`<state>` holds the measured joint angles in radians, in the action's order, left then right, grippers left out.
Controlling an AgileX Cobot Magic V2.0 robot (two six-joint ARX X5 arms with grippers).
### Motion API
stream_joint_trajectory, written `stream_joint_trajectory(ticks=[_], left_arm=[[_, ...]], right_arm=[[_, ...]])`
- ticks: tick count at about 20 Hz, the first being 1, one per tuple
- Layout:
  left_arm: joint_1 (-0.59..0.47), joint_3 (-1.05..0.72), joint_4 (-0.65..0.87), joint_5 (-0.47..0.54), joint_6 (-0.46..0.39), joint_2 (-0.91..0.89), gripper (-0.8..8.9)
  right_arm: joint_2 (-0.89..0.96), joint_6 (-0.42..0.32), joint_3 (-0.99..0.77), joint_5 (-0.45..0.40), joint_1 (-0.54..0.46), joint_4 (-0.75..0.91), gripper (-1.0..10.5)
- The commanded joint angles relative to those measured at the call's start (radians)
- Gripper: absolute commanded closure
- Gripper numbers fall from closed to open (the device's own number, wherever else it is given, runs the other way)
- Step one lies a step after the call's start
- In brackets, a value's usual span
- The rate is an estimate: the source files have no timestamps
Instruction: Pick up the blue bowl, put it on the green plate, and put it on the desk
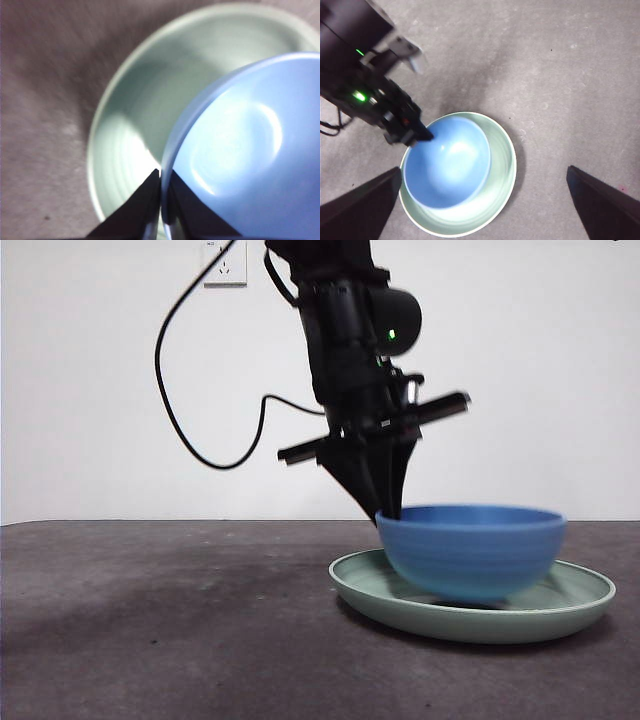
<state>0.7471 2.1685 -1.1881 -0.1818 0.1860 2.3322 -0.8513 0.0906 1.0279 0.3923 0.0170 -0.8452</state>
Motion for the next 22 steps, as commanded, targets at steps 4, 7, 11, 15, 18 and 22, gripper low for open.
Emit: stream_joint_trajectory(ticks=[4,7,11,15,18,22], left_arm=[[0.024,0.034,0.000,0.080,-0.057,0.037,7.95],[0.024,0.034,0.005,0.080,-0.069,0.037,7.83],[0.024,0.056,0.013,0.080,-0.072,0.035,6.15],[0.025,0.154,-0.063,0.080,-0.097,0.031,3.58],[0.024,0.207,-0.146,0.076,-0.116,-0.009,2.95],[0.022,0.208,-0.240,0.076,-0.142,-0.128,1.90]], right_arm=[[-0.003,0.003,0.016,0.001,0.002,0.006,3.5],[-0.003,0.003,0.016,0.000,0.002,0.006,3.5],[-0.003,0.003,0.016,0.000,0.002,0.006,3.5],[-0.003,0.003,0.016,0.000,0.002,0.007,3.5],[-0.003,0.003,0.016,0.000,0.002,0.006,3.5],[-0.003,0.003,0.016,0.000,0.002,0.006,3.5]])
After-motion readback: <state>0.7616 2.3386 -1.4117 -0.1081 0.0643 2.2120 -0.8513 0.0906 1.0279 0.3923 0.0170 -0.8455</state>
